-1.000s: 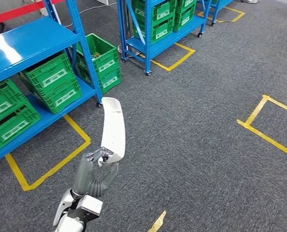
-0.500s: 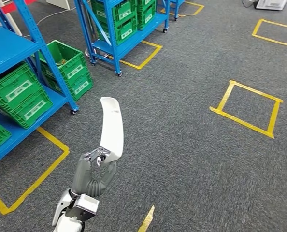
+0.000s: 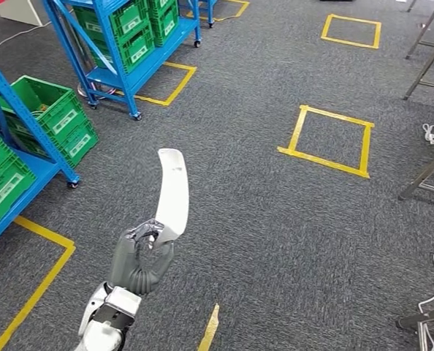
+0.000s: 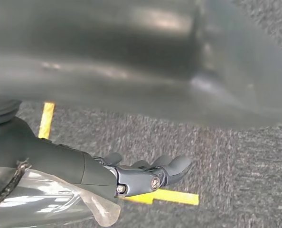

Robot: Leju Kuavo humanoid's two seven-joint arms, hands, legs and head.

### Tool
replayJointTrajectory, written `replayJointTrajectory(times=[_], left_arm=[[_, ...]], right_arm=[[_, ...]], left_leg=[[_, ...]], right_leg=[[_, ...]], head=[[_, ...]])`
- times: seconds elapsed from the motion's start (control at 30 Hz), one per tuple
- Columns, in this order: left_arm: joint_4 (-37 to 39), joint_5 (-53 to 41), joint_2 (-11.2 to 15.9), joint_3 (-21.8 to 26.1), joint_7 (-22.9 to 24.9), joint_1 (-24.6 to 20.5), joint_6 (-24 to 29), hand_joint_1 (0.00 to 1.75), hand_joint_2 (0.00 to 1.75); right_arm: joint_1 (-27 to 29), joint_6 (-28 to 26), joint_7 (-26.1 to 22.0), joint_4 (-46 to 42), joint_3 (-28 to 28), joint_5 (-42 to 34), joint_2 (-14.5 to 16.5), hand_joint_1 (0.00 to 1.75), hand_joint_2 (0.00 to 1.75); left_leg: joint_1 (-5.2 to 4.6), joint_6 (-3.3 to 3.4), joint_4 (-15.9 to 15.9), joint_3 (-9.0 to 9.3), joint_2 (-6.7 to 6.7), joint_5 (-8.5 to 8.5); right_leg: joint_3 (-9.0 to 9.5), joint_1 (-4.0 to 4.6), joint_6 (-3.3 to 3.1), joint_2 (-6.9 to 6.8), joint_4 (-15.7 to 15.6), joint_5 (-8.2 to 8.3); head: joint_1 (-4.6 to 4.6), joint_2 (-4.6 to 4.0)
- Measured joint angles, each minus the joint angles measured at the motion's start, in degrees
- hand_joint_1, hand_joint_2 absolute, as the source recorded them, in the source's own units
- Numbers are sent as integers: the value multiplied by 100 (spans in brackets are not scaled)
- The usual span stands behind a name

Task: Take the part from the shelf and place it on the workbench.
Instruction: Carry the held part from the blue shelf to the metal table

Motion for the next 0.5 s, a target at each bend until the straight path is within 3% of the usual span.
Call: replayJointTrajectory(times=[0.07,0.13,0.17,0.23,0.3,0.33,0.37,0.43,0.5], left_arm=[[0,72,3,16,-6,-21,-177,175,175],[-2,153,5,32,-13,-22,-339,175,175],[-4,176,8,39,-18,-13,-383,175,175],[-7,190,20,58,-25,24,-411,175,175],[-7,189,38,88,-25,57,-413,175,175],[-7,185,46,103,-25,63,-412,175,175],[-8,180,53,115,-26,61,-412,175,175],[-16,166,61,133,-37,50,-413,175,175],[-34,142,66,155,-58,37,-414,175,175]], right_arm=[[-11,14,-1,-1,-16,24,3,0,0],[-5,26,-4,-2,-55,54,2,0,0],[-8,29,-7,-4,-74,68,-1,0,0],[-22,33,-12,-8,-95,88,-7,0,0],[-27,35,-15,-9,-100,107,-10,0,0],[-23,37,-17,-9,-101,116,-10,0,0],[-19,39,-19,-8,-102,124,-10,0,0],[-21,44,-26,-5,-103,138,-2,0,0],[-41,50,-38,-2,-104,146,14,0,0]], left_leg=[[0,-58,5,16,81,-9],[35,-119,111,-7,-36,-122],[49,-139,309,-83,-169,-267],[57,-141,1042,-401,-436,-663],[43,-102,1684,-716,-509,-862],[26,-63,1729,-758,-523,-794],[-2,-10,1535,-691,-550,-611],[-87,142,774,-374,-748,-139],[-140,264,234,-155,-950,91]], right_leg=[[-24,24,-117,97,5,-2],[-39,24,-210,209,-1,19],[-40,20,-251,269,-8,32],[-47,31,-299,404,-12,44],[-54,68,-321,563,-10,51],[-54,89,-327,646,-9,55],[-49,104,-332,729,-7,58],[-38,114,-335,880,-4,67],[-67,98,-312,1007,-2,89]], head=[[-19,0],[-26,0],[-34,0],[-46,0],[-48,0],[-47,0],[-47,0],[-41,0],[-52,0]])
